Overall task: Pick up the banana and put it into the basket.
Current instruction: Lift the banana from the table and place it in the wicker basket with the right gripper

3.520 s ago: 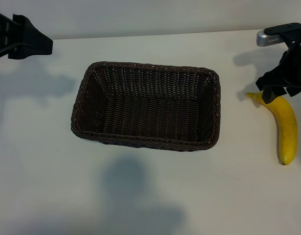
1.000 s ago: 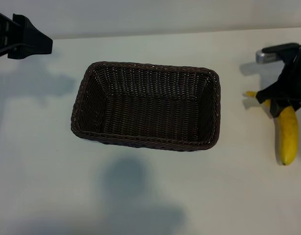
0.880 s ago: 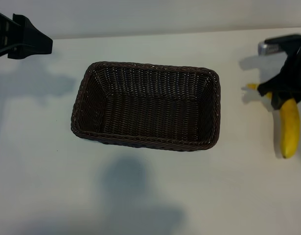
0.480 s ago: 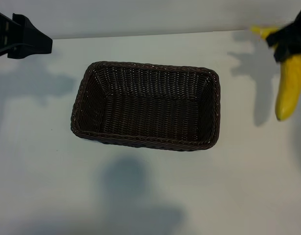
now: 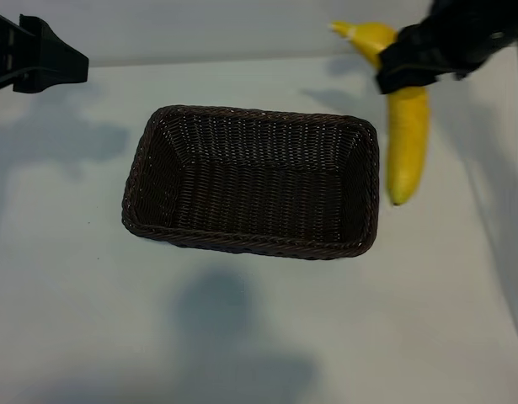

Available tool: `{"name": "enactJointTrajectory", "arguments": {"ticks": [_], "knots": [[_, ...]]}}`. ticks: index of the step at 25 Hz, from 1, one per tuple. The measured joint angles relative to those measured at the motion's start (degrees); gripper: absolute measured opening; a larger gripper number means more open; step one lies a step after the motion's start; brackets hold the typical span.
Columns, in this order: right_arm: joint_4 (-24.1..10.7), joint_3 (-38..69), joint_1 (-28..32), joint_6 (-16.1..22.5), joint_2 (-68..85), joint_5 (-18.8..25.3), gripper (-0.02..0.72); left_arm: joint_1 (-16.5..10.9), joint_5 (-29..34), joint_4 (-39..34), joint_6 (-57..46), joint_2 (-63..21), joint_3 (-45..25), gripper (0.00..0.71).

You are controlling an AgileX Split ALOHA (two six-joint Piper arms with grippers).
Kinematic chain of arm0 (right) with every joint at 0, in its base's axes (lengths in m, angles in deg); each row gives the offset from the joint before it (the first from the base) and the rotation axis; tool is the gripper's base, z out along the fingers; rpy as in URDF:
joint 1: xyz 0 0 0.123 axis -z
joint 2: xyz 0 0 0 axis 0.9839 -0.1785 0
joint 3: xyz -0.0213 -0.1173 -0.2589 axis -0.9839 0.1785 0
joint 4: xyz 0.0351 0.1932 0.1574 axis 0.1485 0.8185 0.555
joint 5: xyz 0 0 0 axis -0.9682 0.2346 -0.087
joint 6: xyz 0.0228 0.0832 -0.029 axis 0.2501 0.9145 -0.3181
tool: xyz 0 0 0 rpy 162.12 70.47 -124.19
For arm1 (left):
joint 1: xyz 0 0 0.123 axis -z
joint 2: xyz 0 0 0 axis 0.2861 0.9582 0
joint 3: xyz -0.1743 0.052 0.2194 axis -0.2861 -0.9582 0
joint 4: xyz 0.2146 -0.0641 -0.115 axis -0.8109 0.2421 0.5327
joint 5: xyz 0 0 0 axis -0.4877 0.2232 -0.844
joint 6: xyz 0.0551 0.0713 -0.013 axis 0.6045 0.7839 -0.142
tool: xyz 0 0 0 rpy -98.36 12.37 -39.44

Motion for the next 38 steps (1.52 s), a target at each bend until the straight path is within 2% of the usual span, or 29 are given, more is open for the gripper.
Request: {"name": "enactJointTrajectory", "arguments": {"ticks": [14,18,25,27,30,32,38], "knots": [[0.7,0.0,-9.9,-0.9,-9.4,-6.3,0.437,0.0,0.0,0.0,0.0,0.0,0.0,0.61],[1.1,0.0,-10.8,-1.4,-10.8,-8.2,0.437,0.0,0.0,0.0,0.1,0.0,0.0,0.61],[2.0,0.0,-10.8,-1.5,-11.1,-8.9,0.437,0.0,0.1,0.0,0.1,0.0,0.0,0.61],[2.0,0.0,-10.8,-1.4,-11.1,-8.9,0.476,0.0,0.1,0.0,0.1,0.0,0.0,0.61],[2.1,0.0,-10.8,-1.2,-11.1,-8.6,0.633,0.0,0.1,0.0,0.1,0.0,0.0,0.61],[2.1,0.0,-10.8,-0.9,-11.1,-8.4,0.703,0.0,0.1,0.0,0.1,0.0,0.0,0.61],[1.0,0.0,-10.8,0.7,-11.1,-8.4,0.697,0.0,0.3,0.0,0.1,0.0,0.0,0.61]]}}
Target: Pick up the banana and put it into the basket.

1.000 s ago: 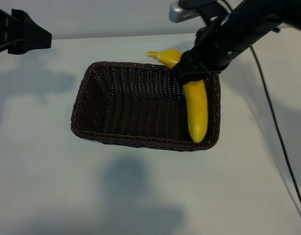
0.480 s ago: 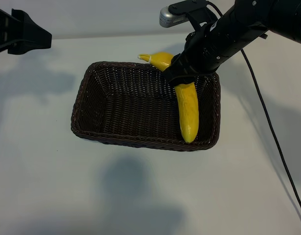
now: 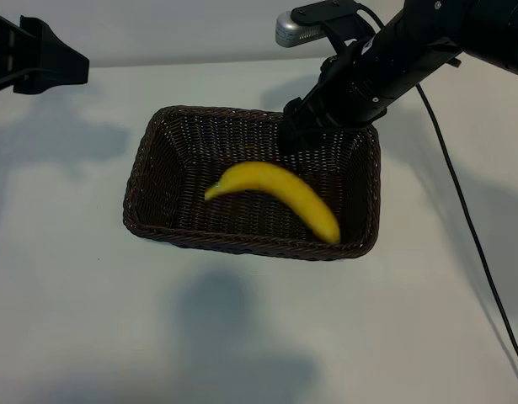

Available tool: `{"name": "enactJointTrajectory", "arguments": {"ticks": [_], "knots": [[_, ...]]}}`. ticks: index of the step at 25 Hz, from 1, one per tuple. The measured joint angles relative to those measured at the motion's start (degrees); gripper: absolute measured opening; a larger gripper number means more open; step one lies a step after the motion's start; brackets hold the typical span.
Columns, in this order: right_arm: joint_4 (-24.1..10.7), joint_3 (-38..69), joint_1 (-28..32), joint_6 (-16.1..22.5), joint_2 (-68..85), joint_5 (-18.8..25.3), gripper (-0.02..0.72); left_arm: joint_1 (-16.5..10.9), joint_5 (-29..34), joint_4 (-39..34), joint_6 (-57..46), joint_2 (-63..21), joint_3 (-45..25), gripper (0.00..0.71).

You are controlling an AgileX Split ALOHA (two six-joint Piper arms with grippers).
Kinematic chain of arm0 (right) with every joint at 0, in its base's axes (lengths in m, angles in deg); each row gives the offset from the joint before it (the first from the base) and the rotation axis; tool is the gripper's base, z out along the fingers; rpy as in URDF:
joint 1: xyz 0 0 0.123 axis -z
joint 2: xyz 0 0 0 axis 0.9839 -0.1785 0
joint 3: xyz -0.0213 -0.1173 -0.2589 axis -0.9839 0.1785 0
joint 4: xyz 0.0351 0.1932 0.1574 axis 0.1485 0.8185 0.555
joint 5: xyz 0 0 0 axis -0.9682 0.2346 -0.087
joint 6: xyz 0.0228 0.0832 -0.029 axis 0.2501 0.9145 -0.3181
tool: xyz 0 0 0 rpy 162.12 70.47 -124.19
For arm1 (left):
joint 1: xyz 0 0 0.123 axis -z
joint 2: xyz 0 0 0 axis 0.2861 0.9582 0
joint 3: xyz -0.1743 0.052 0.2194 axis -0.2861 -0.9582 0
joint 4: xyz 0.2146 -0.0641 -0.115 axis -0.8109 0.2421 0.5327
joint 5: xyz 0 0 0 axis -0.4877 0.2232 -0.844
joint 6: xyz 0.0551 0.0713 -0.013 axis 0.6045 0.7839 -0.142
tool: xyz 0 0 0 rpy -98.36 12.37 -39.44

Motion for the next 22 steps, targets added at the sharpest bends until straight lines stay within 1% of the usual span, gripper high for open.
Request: {"name": "enactJointTrajectory", "arguments": {"ticks": [4,7,10,13,17,22], "knots": [[-3.0,0.0,1.4,2.6,0.4,0.4,0.678,0.0,1.0,0.0,0.0,0.0,0.0,0.61],[-6.1,0.0,4.3,4.8,1.5,0.9,0.677,0.0,1.5,0.0,0.0,0.0,0.0,0.61],[-9.2,0.0,7.8,6.1,3.3,2.7,0.677,0.0,1.6,0.0,0.1,0.0,0.0,0.61],[-11.3,0.0,11.0,6.5,5.6,5.3,0.676,0.0,1.6,0.0,0.1,0.0,0.0,0.61],[-14.8,0.0,14.6,6.6,8.4,9.9,0.673,0.0,1.7,0.0,0.1,0.0,0.0,0.61],[-18.6,0.0,16.7,7.9,11.0,14.4,0.667,0.0,1.7,0.0,0.1,0.0,0.0,0.61]]}}
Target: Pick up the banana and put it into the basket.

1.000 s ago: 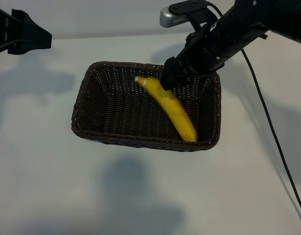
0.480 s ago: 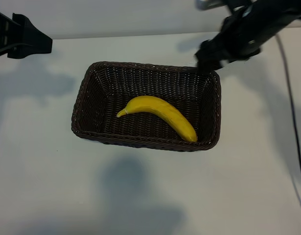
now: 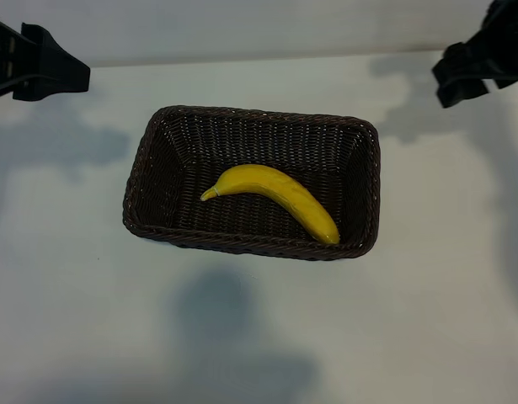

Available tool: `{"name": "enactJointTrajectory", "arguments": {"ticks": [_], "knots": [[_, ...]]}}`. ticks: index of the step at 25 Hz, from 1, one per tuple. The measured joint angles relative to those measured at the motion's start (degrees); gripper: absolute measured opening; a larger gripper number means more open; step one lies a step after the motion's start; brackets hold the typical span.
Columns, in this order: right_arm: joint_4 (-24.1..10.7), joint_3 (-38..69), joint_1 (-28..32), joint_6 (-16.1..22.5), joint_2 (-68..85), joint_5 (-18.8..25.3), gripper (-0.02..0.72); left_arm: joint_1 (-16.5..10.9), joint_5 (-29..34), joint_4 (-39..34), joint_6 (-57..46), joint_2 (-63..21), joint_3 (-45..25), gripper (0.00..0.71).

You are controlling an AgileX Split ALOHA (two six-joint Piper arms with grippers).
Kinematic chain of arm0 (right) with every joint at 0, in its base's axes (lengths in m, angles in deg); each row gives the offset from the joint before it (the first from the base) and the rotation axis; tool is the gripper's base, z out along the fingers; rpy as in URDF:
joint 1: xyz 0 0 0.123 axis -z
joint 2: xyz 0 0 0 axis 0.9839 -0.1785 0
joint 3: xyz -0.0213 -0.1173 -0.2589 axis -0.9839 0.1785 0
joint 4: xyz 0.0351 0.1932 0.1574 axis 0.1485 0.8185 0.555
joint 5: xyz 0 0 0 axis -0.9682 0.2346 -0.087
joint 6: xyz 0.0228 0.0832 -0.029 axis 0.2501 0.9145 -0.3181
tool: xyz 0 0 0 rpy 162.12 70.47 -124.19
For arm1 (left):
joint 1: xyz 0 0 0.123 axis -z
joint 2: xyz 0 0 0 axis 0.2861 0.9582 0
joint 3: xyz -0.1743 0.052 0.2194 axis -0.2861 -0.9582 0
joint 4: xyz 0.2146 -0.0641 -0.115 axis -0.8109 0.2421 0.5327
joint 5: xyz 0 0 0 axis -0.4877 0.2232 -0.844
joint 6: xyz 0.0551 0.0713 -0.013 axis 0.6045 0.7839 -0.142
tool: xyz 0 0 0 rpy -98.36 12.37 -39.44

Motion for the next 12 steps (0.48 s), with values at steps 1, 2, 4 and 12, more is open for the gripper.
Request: {"name": "enactJointTrajectory", "arguments": {"ticks": [1,2,4,12], "knots": [[-0.8,0.0,0.1,0.3,0.1,0.8,0.666,0.0,0.0,0.0,0.0,0.0,0.0,0.61],[-1.5,0.0,0.1,0.8,0.1,1.4,0.664,0.0,0.0,0.0,0.0,0.0,0.0,0.61],[-3.0,0.0,0.1,1.6,0.1,2.3,0.661,0.0,0.0,0.0,0.0,0.0,0.0,0.61],[-6.4,0.0,0.1,2.6,1.0,5.0,0.651,0.0,0.1,0.0,1.3,0.0,0.0,0.61]]}}
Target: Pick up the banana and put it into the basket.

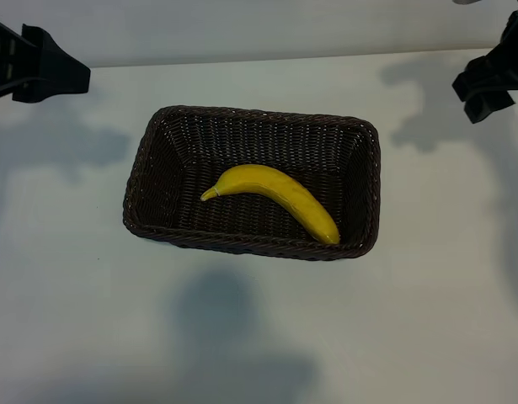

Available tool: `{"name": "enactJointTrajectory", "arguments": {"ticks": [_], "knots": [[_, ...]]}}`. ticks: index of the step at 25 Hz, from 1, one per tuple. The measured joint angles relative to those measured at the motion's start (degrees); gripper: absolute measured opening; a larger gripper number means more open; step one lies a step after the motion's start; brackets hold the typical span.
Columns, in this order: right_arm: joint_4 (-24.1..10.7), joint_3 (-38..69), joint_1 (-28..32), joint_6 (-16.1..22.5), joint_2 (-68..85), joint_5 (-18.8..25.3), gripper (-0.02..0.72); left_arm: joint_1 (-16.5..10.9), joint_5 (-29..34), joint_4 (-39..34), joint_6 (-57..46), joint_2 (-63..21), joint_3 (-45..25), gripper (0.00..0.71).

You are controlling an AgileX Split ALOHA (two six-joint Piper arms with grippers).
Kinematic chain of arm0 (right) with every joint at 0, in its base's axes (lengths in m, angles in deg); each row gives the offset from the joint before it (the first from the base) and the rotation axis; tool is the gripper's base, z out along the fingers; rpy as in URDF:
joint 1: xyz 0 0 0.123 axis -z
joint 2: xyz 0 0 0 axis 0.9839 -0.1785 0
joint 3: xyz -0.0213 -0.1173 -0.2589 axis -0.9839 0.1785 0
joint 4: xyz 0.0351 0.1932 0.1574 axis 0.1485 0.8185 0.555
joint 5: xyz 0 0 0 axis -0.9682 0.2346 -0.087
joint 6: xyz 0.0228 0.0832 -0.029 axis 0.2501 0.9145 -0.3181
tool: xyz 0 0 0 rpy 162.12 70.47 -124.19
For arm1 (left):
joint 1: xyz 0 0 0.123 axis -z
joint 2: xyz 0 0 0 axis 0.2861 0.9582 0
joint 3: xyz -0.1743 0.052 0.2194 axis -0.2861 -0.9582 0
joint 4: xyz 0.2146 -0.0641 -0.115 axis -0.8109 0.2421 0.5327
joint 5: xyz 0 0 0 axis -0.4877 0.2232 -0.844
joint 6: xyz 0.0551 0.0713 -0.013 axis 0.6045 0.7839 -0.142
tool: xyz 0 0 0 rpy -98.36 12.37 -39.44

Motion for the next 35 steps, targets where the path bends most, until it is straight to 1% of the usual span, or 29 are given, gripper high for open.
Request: {"name": "enactJointTrajectory", "arguments": {"ticks": [2,8,12,15,21,23,28,35], "knots": [[-0.9,0.0,0.0,0.6,1.4,0.4,0.649,0.0,0.0,0.0,0.0,0.0,0.0,0.61],[-0.9,0.0,0.6,1.0,5.0,1.6,0.635,0.0,0.0,0.0,0.1,0.0,0.0,0.61],[1.7,0.0,0.6,0.9,6.3,1.9,0.618,0.0,0.0,0.0,0.1,0.0,0.0,0.61],[4.0,0.0,0.6,0.2,7.4,2.9,0.613,0.0,0.0,0.0,0.1,0.0,0.0,0.61],[8.5,0.0,0.6,-2.1,8.8,4.8,0.606,0.0,0.2,0.0,0.1,0.0,0.0,0.61],[9.5,0.0,0.6,-2.5,9.5,5.2,0.605,0.0,0.5,0.2,0.1,0.0,0.0,0.61],[9.9,0.0,0.6,-2.7,10.7,5.4,0.605,0.0,0.7,2.1,0.1,0.0,0.0,0.61],[10.0,0.0,0.6,-2.8,10.8,5.5,0.605,0.0,0.8,2.7,0.1,0.0,0.0,0.61]]}}
